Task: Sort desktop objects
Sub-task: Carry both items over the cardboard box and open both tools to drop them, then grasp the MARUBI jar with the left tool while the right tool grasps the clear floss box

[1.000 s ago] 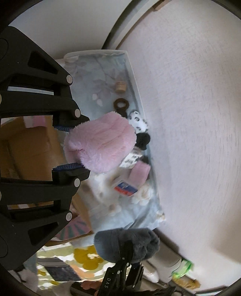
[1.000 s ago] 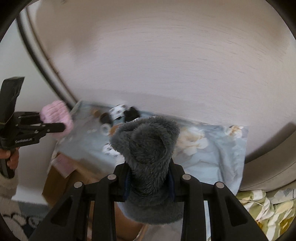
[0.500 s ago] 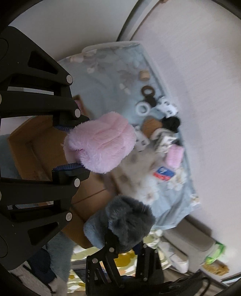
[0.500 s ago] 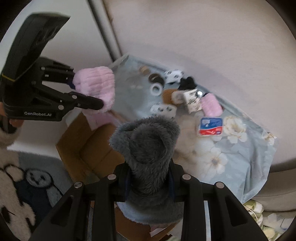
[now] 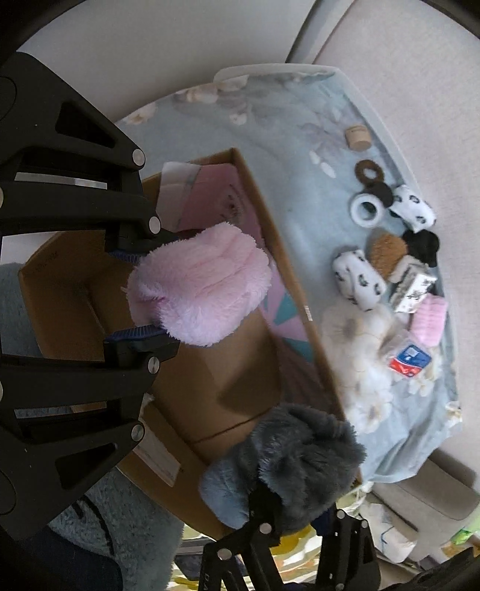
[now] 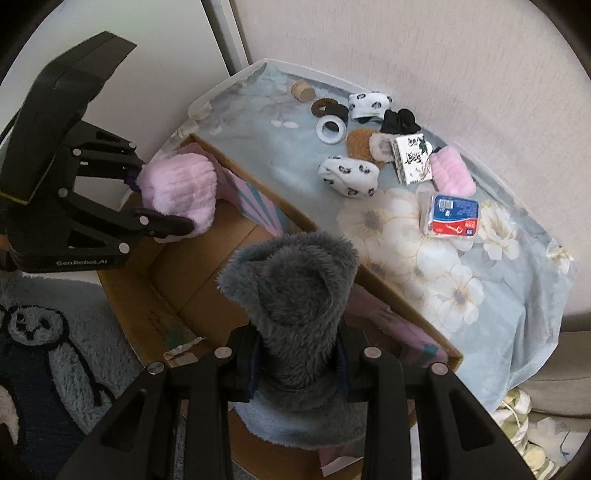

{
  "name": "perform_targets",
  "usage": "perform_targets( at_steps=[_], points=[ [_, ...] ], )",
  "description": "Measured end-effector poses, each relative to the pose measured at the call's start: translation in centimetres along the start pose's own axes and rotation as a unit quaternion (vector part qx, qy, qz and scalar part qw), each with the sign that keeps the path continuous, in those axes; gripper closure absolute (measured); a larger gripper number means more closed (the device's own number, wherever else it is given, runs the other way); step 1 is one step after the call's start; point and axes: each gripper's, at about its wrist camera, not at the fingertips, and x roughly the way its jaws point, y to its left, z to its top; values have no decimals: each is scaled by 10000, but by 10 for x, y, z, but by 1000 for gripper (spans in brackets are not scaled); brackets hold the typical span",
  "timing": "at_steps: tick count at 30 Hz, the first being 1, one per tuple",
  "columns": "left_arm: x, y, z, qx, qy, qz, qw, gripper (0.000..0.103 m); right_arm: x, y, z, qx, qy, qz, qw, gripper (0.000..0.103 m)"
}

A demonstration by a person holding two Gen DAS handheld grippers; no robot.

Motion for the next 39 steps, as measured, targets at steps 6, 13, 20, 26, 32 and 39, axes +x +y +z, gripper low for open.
perform_targets(
  at_steps=[6, 13, 20, 26, 32, 39],
  points=[
    [4, 1, -3, 21, 82, 34, 10000, 78, 3, 0, 0, -16, 81, -45, 10000, 73],
    [4, -1, -3, 69, 27, -108, 9999, 1, 16, 6, 1, -186, 544, -9, 9983, 38],
    [-14, -1, -2, 154, -295, 111, 9994, 0, 10, -2, -3, 87, 522, 244, 9983, 0],
    [-22, 9, -6, -87, -439, 97, 9990, 0, 0, -9, -5, 390, 329, 279, 9983, 0],
    [-37, 17, -4, -230, -622, 45, 9978, 0, -6, -12, -8, 586, 132, 555, 9967, 0],
    [-61, 33, 4, -318, -955, 160, 9948, 0, -43, -1, 6, 314, -277, 35, 9991, 0]
  ],
)
